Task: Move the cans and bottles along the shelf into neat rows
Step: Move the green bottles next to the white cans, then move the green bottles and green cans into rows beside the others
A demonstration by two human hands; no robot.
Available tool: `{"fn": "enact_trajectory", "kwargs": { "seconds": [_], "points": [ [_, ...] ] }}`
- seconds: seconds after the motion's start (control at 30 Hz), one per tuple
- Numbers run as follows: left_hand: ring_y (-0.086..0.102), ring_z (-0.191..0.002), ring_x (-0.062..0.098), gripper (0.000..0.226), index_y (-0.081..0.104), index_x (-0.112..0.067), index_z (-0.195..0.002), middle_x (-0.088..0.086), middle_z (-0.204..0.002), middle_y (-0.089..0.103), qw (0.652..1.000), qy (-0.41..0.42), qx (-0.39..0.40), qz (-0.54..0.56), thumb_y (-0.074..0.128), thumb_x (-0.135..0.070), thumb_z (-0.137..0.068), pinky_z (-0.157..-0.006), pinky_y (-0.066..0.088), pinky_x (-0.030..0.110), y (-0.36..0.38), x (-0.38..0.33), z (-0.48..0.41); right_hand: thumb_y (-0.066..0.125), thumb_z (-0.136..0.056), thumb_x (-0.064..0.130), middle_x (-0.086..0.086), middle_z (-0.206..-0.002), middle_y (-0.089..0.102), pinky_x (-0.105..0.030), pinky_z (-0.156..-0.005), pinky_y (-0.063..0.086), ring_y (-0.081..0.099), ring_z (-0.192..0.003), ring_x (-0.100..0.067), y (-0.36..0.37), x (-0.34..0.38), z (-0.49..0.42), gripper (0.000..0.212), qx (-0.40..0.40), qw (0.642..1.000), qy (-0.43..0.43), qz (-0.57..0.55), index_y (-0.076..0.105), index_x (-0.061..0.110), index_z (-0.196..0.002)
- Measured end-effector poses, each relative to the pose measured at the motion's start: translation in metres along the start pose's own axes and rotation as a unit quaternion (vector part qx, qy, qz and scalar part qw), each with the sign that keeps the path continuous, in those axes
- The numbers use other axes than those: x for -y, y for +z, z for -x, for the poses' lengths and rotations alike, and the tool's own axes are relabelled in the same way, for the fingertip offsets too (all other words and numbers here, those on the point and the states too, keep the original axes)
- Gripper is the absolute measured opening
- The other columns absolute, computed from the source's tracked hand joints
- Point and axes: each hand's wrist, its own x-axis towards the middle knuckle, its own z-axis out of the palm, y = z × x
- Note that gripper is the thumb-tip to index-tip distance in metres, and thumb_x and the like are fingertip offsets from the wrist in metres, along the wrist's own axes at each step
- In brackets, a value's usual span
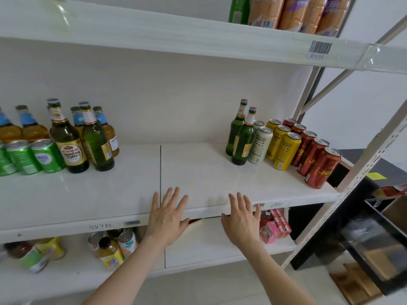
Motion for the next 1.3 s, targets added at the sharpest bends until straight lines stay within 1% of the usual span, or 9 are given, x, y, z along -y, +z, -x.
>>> {"fn": "enact_trajectory", "kwargs": {
  "seconds": [0.07, 0.2, 0.4, 0.53, 0.7, 0.87, 1.07, 1.2, 1.3],
  "points": [
    [0.012, -0.150, 0.030, 0.066, 0.029, -0.024, -0.153, 0.010, -0.163, 0.017, 1.000, -0.003, 0.007, -0.004, 0.042, -0.055, -0.096, -0.118, 0.007, 0.059, -0.006, 0.008, 0.017, 0.037, -0.098, 0.051, -0.004, -0.163, 0.016, -0.055, -0.118, 0.006, 0.011, -0.150, -0.025, -0.004, 0.013, 0.015, 0.065, 0.009, 1.000, -0.004, -0.004, 0.017, 0.024, -0.153],
    [0.014, -0.150, 0.031, 0.066, 0.031, -0.025, -0.152, 0.011, -0.162, 0.021, 1.000, -0.016, 0.011, -0.012, 0.043, -0.056, -0.095, -0.117, 0.009, 0.060, -0.017, 0.030, 0.051, 0.036, -0.098, 0.052, -0.003, -0.163, 0.018, -0.055, -0.119, 0.008, 0.011, -0.150, -0.024, -0.011, 0.046, 0.040, 0.064, 0.006, 1.000, -0.011, -0.022, 0.018, 0.025, -0.153],
    [0.007, -0.151, 0.031, 0.067, 0.023, -0.028, -0.153, 0.009, -0.164, 0.013, 0.999, -0.019, 0.029, -0.030, 0.036, -0.059, -0.096, -0.118, 0.004, 0.059, -0.032, 0.072, 0.082, 0.036, -0.098, 0.052, -0.003, -0.162, 0.019, -0.055, -0.118, 0.009, 0.012, -0.150, -0.024, -0.014, 0.102, 0.064, 0.064, -0.001, 1.000, -0.015, -0.027, 0.019, 0.024, -0.153],
    [0.002, -0.151, 0.029, 0.068, 0.017, -0.030, -0.154, 0.008, -0.164, 0.007, 0.998, -0.016, 0.036, -0.041, 0.036, -0.060, -0.096, -0.117, -0.001, 0.057, -0.041, 0.109, 0.099, 0.037, -0.098, 0.050, -0.004, -0.161, 0.022, -0.055, -0.117, 0.011, 0.014, -0.149, -0.023, -0.009, 0.144, 0.075, 0.062, -0.010, 0.999, -0.006, -0.036, 0.022, 0.023, -0.152],
    [0.000, -0.151, 0.028, 0.069, 0.013, -0.030, -0.155, 0.008, -0.165, 0.004, 0.997, -0.006, 0.053, -0.048, 0.035, -0.059, -0.096, -0.117, -0.004, 0.057, -0.052, 0.166, 0.117, 0.037, -0.098, 0.048, -0.003, -0.161, 0.021, -0.056, -0.118, 0.009, 0.012, -0.150, -0.023, 0.002, 0.205, 0.079, 0.062, -0.002, 0.998, 0.008, -0.058, 0.020, 0.023, -0.152],
    [0.000, -0.151, 0.028, 0.070, 0.012, -0.029, -0.155, 0.008, -0.165, 0.004, 0.996, -0.011, 0.063, -0.063, 0.034, -0.060, -0.096, -0.118, -0.002, 0.057, -0.054, 0.217, 0.123, 0.036, -0.099, 0.050, -0.003, -0.162, 0.018, -0.056, -0.118, 0.007, 0.010, -0.150, -0.024, 0.008, 0.254, 0.071, 0.063, 0.003, 0.998, 0.006, -0.066, 0.017, 0.024, -0.153],
    [0.003, -0.151, 0.029, 0.070, 0.014, -0.028, -0.155, 0.010, -0.164, 0.007, 0.996, -0.035, 0.050, -0.069, 0.034, -0.060, -0.096, -0.118, 0.002, 0.057, -0.053, 0.264, 0.108, 0.034, -0.098, 0.053, -0.003, -0.163, 0.014, -0.055, -0.118, 0.002, 0.007, -0.151, -0.023, 0.012, 0.294, 0.037, 0.066, 0.004, 0.998, -0.011, -0.067, 0.013, 0.025, -0.154],
    [0.005, -0.151, 0.028, 0.071, 0.014, -0.027, -0.155, 0.010, -0.164, 0.008, 0.995, -0.059, 0.037, -0.077, 0.035, -0.059, -0.096, -0.118, 0.005, 0.057, -0.049, 0.289, 0.091, 0.035, -0.098, 0.053, -0.004, -0.162, 0.018, -0.056, -0.118, 0.004, 0.010, -0.150, -0.024, 0.014, 0.314, 0.008, 0.065, -0.019, 0.997, -0.029, -0.066, 0.016, 0.024, -0.153],
    [0.008, -0.151, 0.029, 0.071, 0.016, -0.026, -0.155, 0.012, -0.163, 0.012, 0.994, -0.073, 0.028, -0.078, 0.036, -0.059, -0.095, -0.118, 0.006, 0.057, -0.047, 0.305, 0.080, 0.036, -0.097, 0.054, -0.003, -0.162, 0.020, -0.056, -0.118, 0.005, 0.013, -0.149, -0.024, 0.019, 0.329, -0.012, 0.065, -0.021, 0.996, -0.039, -0.074, 0.018, 0.025, -0.152]
  ]
}}
